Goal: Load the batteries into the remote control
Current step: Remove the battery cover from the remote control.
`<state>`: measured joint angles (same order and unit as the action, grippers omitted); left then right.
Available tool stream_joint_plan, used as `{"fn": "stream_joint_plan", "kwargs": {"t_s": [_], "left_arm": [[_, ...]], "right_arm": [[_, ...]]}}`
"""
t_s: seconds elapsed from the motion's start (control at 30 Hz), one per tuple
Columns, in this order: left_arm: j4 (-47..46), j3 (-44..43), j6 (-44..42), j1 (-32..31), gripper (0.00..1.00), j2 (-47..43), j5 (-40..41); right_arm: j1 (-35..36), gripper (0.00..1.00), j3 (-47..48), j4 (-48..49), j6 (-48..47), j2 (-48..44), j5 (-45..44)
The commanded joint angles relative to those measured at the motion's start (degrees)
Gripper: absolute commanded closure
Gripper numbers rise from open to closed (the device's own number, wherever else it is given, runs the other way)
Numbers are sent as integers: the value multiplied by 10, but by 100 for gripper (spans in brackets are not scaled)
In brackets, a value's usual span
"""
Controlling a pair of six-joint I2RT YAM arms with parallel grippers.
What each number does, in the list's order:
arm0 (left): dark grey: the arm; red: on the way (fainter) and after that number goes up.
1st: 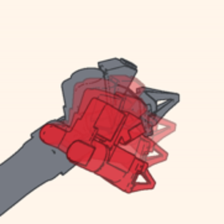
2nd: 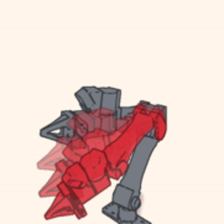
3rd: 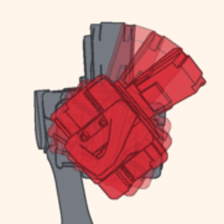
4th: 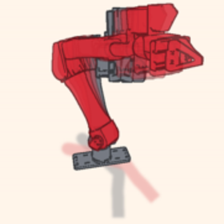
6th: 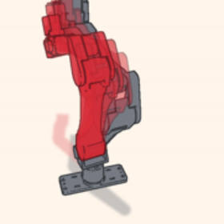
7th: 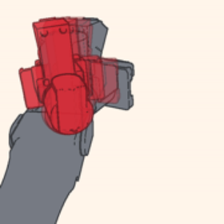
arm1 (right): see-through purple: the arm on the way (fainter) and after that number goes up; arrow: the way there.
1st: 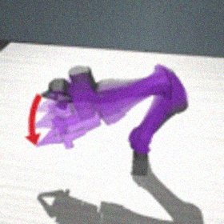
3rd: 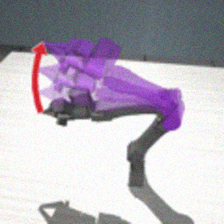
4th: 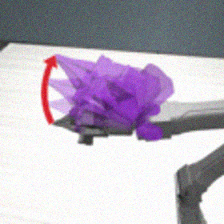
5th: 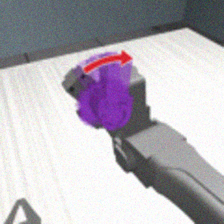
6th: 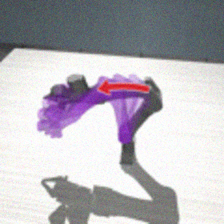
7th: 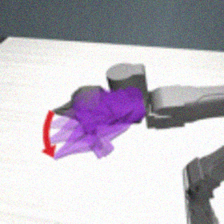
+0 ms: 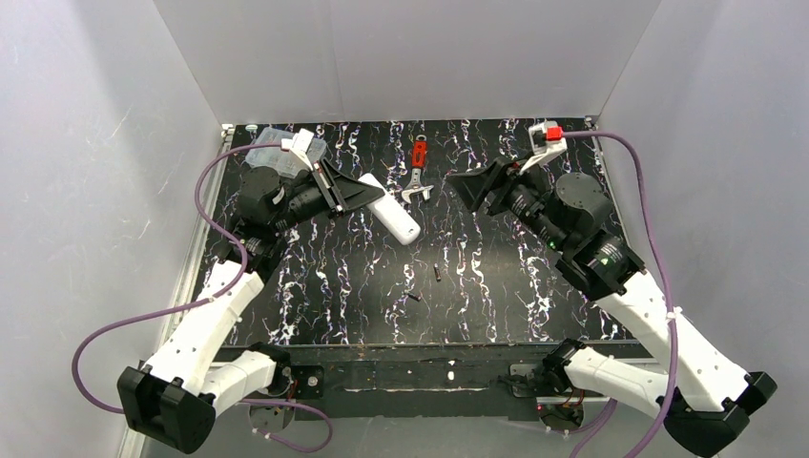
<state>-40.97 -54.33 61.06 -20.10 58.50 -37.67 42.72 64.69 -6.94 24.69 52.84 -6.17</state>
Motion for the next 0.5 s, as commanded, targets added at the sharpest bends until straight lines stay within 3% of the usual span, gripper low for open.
{"fn": "stream_joint_plan", "kwargs": {"t_s": [0.0,0.1,0.2,0.3,0.47], "left_arm": [[-20,-31,-36,-1,100,-17,-27],[1,-46,-67,-1,100,-11,-30],[33,-45,-75,-1,100,-12,28],[20,-30,-77,-1,100,-18,50],[43,-40,-80,-1,100,-14,64]], "right_arm": [[-30,27,-2,2,88,-2,72],[-34,32,-39,19,138,-7,120],[-34,36,-88,61,226,-7,133],[-34,19,-116,124,299,8,166],[-34,16,-120,162,296,20,205]]}}
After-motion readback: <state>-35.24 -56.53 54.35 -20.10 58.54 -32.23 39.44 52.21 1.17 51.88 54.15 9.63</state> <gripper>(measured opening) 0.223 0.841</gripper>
